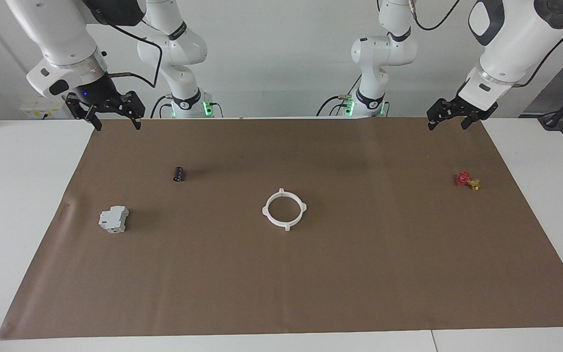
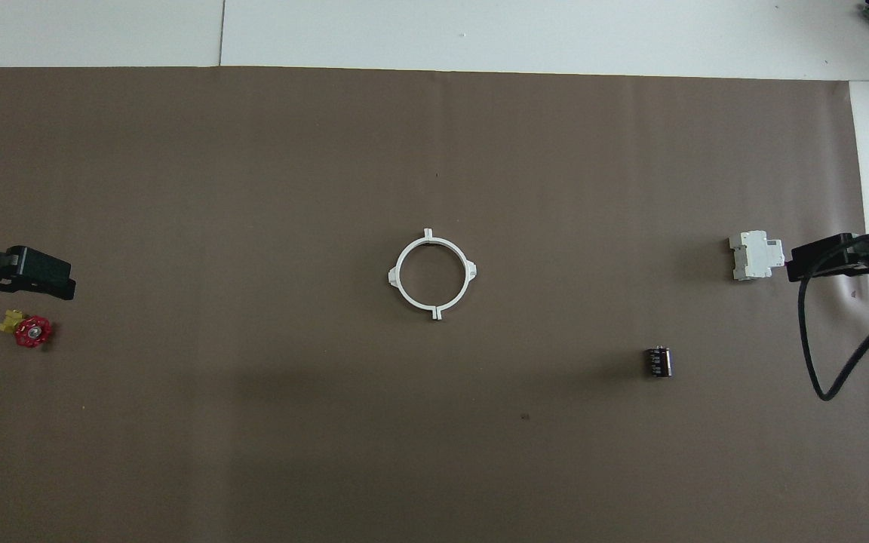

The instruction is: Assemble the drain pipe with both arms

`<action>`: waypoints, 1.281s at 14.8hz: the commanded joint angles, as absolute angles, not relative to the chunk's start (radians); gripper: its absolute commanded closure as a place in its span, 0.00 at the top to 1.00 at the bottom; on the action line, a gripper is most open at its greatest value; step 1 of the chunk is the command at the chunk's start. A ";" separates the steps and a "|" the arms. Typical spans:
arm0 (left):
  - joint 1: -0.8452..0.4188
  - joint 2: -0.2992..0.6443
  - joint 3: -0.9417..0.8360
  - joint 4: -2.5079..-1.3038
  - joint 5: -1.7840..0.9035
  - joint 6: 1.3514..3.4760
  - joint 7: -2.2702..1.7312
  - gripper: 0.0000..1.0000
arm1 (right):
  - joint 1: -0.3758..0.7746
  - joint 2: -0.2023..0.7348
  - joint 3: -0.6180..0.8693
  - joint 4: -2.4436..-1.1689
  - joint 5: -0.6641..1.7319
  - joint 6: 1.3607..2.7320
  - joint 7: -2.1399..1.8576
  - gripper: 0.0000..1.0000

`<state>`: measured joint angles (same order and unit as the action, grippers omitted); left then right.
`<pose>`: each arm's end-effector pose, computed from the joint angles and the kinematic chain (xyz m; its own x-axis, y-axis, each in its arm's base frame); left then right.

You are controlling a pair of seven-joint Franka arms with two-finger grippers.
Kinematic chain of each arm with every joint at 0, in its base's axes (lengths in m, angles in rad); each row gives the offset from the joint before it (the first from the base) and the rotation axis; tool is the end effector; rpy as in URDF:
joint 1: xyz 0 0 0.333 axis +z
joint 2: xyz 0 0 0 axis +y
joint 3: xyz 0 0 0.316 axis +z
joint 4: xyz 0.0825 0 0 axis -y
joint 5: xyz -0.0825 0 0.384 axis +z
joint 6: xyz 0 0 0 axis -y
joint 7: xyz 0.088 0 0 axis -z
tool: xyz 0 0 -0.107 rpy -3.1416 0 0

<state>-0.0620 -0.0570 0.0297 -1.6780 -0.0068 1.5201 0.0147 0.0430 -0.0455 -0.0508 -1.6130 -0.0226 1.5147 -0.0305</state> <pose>0.5285 -0.0174 0.6010 0.9938 -0.0474 -0.1006 -0.0466 -0.9989 0.0100 0.5340 -0.0073 0.6247 0.9983 0.0216 -0.0534 0.0226 -0.9996 0.0187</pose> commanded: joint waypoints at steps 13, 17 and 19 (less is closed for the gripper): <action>-0.060 -0.077 0.037 -1.724 -0.020 1.738 0.025 1.00 | 0.025 -0.063 -0.040 -1.626 -0.009 1.503 -0.038 1.00; -0.060 -0.077 0.037 -1.730 -0.020 1.741 0.025 1.00 | 0.025 -0.063 -0.040 -1.626 -0.009 1.503 -0.038 1.00; -0.060 -0.078 0.037 -1.732 -0.020 1.741 0.025 1.00 | 0.025 -0.063 -0.040 -1.626 -0.009 1.503 -0.038 1.00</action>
